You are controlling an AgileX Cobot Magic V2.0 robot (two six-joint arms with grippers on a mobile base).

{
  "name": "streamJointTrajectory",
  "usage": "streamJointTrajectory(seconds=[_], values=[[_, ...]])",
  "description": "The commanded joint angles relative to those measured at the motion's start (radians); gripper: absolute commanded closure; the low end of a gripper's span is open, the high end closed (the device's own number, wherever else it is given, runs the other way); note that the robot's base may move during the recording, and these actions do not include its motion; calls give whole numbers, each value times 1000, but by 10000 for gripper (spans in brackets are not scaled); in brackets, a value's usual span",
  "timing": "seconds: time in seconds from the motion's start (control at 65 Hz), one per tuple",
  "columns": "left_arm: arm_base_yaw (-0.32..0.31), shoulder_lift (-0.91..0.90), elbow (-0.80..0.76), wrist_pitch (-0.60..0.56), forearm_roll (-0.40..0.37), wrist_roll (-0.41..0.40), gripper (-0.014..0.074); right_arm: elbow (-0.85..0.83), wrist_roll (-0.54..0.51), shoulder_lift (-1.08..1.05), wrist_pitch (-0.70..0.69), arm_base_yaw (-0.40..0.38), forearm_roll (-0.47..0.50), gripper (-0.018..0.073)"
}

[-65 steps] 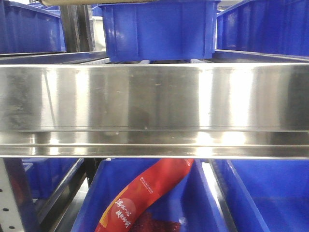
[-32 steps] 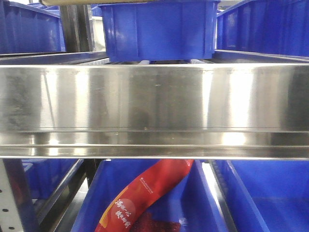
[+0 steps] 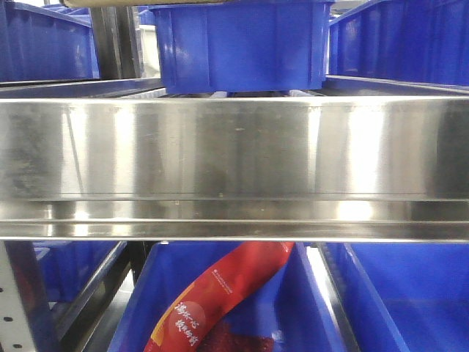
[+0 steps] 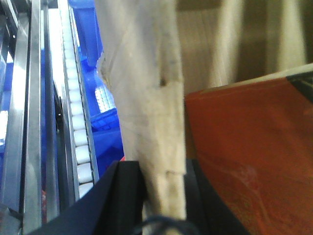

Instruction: Stack two boxes on right shelf middle

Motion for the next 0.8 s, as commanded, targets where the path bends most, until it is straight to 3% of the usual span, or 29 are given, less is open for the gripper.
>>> streamJointTrajectory(seconds=[0.0, 0.154, 0.262, 0.4, 0.723, 0.785], values=[[4, -22, -17, -38, 17, 8, 708, -7, -4, -9, -60, -11, -54, 713], [4, -22, -17, -40, 21, 8, 708, -7, -4, -9, -56, -11, -46, 713], [4, -8, -17, 30, 101, 8, 708, -7, -4, -2, -28, -11, -22, 713], [4, 40, -17, 30, 192, 8, 708, -7, -4, 48, 41, -11, 17, 713], [4, 144, -17, 30, 195, 8, 704, -7, -4, 187, 136, -11, 22, 708], [4, 154, -17, 30, 188, 8, 667, -7, -4, 196, 136, -11, 22, 675]])
